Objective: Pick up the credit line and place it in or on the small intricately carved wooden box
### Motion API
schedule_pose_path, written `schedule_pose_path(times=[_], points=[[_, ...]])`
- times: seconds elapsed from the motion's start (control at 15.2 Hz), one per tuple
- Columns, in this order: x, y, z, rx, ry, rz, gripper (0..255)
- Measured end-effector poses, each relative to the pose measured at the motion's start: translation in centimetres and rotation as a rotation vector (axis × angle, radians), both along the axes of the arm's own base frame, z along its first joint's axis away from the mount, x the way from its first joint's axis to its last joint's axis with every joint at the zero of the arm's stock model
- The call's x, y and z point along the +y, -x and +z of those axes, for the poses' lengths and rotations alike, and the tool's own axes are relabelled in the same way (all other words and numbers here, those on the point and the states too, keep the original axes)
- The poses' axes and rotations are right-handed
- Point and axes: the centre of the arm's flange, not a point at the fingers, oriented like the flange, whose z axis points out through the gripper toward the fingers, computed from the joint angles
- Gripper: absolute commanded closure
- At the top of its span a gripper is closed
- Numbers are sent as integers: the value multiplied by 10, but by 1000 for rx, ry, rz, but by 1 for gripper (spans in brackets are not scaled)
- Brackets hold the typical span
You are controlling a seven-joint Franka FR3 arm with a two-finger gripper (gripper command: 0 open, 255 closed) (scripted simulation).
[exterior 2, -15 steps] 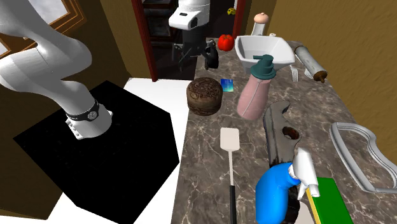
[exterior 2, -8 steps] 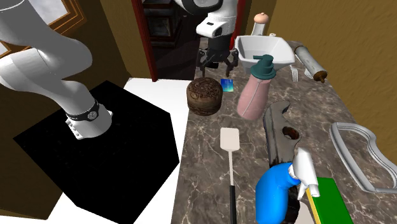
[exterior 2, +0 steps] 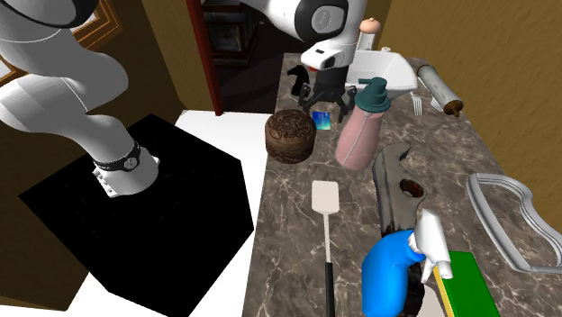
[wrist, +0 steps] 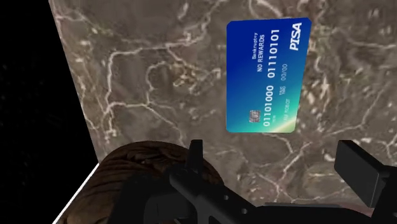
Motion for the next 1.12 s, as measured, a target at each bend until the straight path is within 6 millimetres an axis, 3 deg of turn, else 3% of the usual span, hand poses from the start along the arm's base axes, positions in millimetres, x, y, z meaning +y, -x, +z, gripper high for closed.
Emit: schedule_pose_path(times=[0.26, 0.66, 0.73, 1.12], points=[[-3, -1, -20, 0, 1, -1, 0], [-3, -1, -24, -1, 0, -2, 0], [-3, -1, -24, -1, 0, -2, 255], [-3, -2, -22, -5, -2, -1, 255]])
